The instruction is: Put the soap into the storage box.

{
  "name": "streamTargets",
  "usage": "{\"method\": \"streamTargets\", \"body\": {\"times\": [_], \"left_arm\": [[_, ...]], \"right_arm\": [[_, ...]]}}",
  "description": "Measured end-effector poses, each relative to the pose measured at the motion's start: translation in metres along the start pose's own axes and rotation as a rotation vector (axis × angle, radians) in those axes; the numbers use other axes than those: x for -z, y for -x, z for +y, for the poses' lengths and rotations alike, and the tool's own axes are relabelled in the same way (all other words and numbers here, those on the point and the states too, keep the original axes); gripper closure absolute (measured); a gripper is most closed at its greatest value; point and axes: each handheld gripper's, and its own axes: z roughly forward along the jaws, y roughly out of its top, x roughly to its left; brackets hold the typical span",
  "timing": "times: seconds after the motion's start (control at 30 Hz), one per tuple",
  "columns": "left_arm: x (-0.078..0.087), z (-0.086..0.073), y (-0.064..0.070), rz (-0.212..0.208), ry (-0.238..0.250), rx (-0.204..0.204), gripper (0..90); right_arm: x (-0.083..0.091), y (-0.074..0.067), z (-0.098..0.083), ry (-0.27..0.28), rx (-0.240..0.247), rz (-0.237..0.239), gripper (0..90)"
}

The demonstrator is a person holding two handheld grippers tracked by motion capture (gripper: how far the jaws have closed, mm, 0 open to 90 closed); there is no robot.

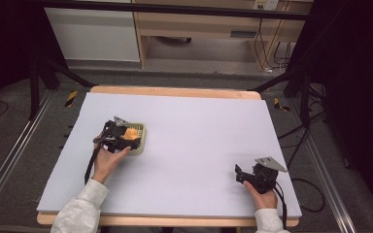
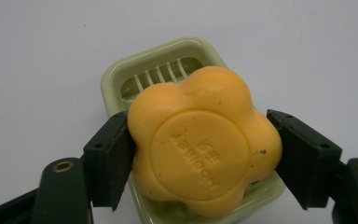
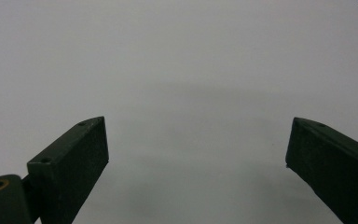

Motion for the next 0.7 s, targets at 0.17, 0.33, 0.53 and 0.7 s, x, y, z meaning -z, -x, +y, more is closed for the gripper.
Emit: {"method": "streamTargets", "body": {"times": [0.17, 0.33, 0.53, 0.7], "left_arm": [[-0.0018, -0.0003, 0.0013, -0.004, -0.006, -0.004, 26.6], [-0.0043, -0.0009, 0.0016, -0.002, -0.016, -0.009, 26.6], [-0.0063, -0.0018, 0.0015, 0.004, -0.017, -0.007, 26.6], [-0.0081, -0.0021, 0.001, 0.005, -0.01, 0.0, 26.6]], "right_arm": [[0.0, 0.0, 0.0, 0.0, 0.0, 0.0, 6.1], [0.0, -0.0001, 0.0, -0.001, -0.001, 0.001, 6.1], [0.0001, -0.0001, 0.0, -0.001, 0.0, -0.001, 6.1], [0.0, -0.0001, 0.0, 0.0, 0.0, -0.001, 6.1]]}}
